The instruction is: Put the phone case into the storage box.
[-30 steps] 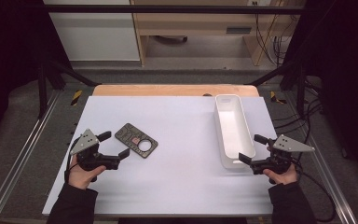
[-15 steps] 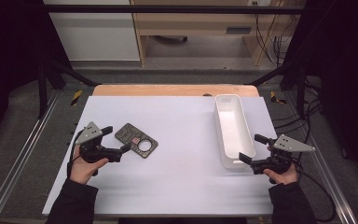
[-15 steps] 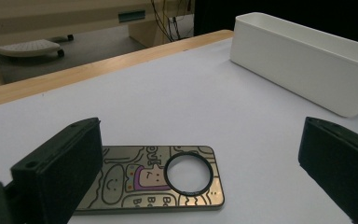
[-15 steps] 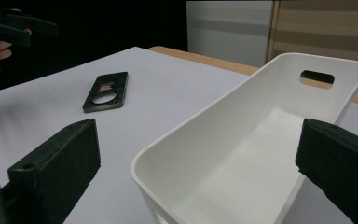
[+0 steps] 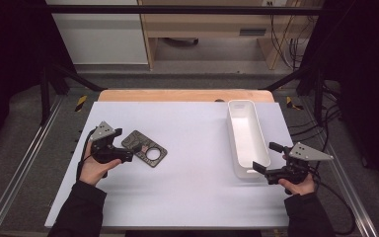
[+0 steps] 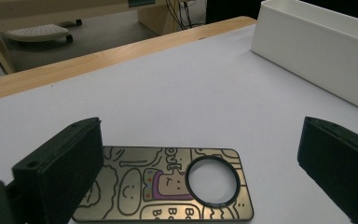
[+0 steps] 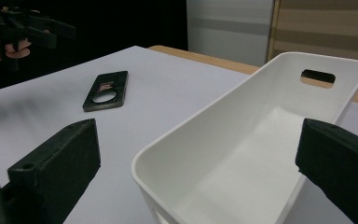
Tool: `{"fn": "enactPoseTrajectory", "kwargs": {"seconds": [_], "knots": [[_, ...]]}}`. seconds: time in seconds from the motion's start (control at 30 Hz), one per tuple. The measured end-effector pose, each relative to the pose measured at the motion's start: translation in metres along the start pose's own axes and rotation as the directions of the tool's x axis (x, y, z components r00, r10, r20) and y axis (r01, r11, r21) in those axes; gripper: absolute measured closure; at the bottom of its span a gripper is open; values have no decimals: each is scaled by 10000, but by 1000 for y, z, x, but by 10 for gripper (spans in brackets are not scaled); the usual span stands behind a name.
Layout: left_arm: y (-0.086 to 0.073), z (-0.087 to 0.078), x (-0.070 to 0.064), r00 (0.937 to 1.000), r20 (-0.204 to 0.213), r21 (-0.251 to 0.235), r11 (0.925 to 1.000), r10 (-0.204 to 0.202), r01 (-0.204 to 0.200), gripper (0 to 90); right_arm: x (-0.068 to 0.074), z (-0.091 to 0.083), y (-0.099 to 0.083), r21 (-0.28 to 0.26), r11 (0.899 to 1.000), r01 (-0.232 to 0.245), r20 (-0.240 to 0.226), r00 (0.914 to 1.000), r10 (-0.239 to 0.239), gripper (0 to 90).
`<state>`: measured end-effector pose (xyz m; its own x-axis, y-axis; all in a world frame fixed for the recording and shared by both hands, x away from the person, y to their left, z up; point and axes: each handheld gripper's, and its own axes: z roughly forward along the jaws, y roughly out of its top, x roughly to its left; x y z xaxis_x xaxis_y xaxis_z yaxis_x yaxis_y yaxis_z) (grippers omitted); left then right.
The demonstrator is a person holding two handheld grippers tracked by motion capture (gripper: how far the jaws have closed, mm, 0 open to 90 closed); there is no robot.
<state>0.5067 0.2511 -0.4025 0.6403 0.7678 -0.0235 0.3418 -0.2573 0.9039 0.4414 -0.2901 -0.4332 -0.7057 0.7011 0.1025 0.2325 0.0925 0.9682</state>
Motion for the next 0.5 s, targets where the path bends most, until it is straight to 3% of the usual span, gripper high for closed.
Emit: {"fn": "enactPoseTrajectory", "kwargs": {"seconds": [0.5], "knots": [[11,26,12,9995,-300,545,9985,111,-94,7,0,1,0,70,10000,67,-12,10000,-67,3]]}}
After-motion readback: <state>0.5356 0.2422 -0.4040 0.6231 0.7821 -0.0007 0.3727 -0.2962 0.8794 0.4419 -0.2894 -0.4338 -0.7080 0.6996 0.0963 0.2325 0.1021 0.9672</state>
